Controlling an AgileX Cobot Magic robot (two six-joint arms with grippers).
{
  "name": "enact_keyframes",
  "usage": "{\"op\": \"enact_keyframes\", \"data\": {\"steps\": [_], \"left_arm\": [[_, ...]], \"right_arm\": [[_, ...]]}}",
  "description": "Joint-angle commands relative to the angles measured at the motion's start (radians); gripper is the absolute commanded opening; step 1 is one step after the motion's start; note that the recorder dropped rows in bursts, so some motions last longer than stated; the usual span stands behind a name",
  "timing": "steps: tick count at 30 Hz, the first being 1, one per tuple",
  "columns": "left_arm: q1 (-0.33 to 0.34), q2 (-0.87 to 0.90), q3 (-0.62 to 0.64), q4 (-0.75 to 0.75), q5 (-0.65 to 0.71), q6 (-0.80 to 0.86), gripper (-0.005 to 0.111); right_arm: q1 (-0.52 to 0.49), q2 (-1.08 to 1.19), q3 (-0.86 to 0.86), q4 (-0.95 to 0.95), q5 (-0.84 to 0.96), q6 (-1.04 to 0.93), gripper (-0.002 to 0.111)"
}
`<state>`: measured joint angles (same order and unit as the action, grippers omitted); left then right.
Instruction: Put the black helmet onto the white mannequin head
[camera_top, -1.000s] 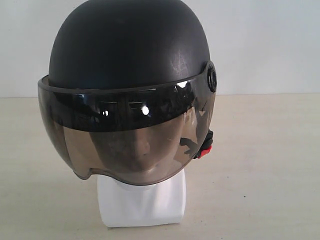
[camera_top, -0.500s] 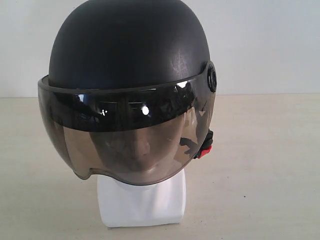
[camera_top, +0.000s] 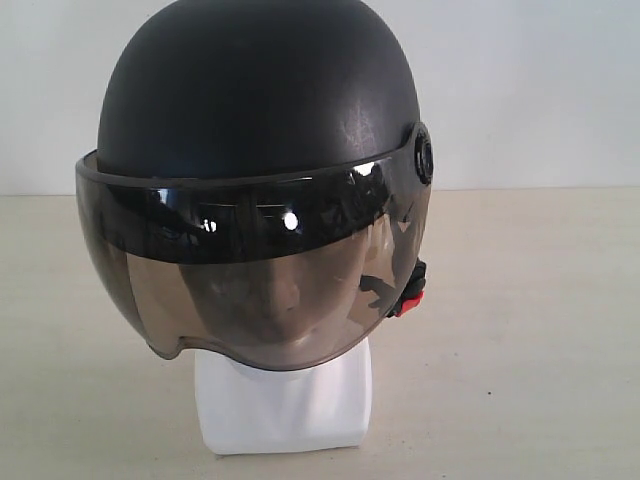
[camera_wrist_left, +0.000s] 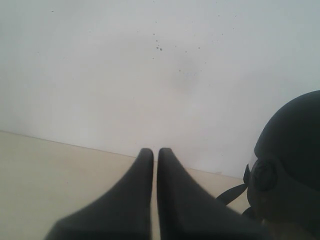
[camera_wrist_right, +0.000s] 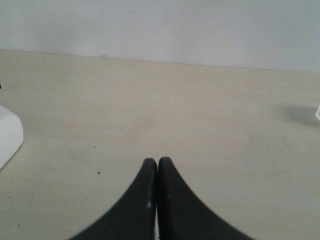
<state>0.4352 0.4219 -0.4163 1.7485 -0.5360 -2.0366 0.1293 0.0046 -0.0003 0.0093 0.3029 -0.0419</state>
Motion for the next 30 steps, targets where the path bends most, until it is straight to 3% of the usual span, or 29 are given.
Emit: {"op": "enact_keyframes", "data": {"steps": [1, 30], "left_arm": [[0.002, -0.007, 0.003, -0.004, 0.010, -0.005, 0.004], [0.002, -0.007, 0.003, -0.004, 0.010, -0.005, 0.004]], "right_arm": [[-0.006, -0.005, 0.000, -0.009, 0.025, -0.016, 0.000], [-0.006, -0.005, 0.000, -0.003, 0.042, -0.037, 0.000]]}}
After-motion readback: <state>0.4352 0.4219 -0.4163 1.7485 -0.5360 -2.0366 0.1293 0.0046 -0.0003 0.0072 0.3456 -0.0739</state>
